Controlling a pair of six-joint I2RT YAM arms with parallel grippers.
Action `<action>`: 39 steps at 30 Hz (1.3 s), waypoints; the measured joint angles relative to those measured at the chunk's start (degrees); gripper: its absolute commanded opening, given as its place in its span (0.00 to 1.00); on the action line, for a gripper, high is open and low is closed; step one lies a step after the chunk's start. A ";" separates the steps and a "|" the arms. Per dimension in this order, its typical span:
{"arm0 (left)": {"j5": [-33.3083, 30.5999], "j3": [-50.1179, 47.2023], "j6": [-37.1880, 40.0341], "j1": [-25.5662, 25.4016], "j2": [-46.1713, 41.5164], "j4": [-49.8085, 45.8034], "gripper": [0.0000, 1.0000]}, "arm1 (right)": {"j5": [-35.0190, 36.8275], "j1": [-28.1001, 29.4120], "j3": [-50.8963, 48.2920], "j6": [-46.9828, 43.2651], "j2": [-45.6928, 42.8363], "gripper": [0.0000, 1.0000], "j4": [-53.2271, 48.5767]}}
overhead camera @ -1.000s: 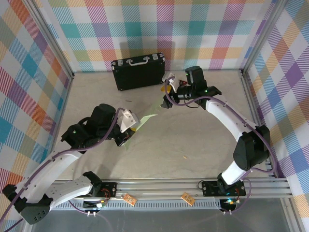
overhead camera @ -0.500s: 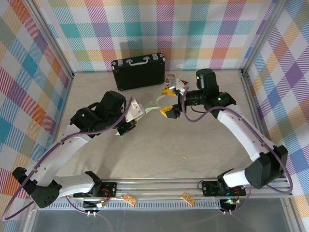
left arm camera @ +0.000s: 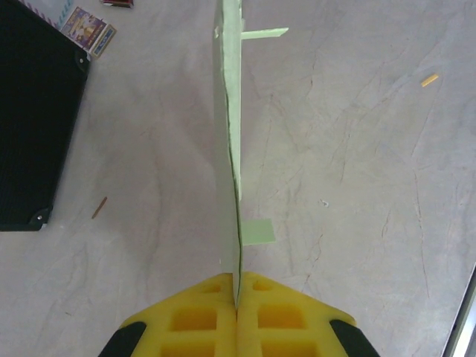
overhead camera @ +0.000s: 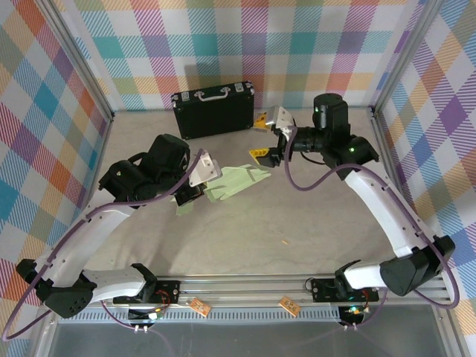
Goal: Fold the paper box
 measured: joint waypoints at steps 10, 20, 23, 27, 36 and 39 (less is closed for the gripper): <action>0.85 1.62 0.55 -0.02 0.09 -0.46 0.00 | -5.16 3.30 2.86 -7.76 4.63 0.73 -8.66; 1.88 2.36 0.57 -0.04 1.11 -0.44 0.00 | -8.09 6.99 7.41 -10.54 7.06 0.68 -11.63; 1.86 2.36 0.55 -0.04 1.11 -0.44 0.00 | -7.58 7.96 8.52 -11.50 8.74 0.64 -13.00; 1.88 2.36 0.74 -0.07 1.11 -0.44 0.00 | -7.30 9.16 9.42 -13.38 10.25 0.62 -15.58; 2.43 2.36 2.08 -0.42 0.98 0.20 0.00 | -7.13 10.56 10.51 -16.06 10.62 0.62 -18.27; 2.84 2.34 2.60 -0.42 0.72 0.28 0.00 | -6.51 10.91 10.56 -16.44 10.62 0.69 -18.32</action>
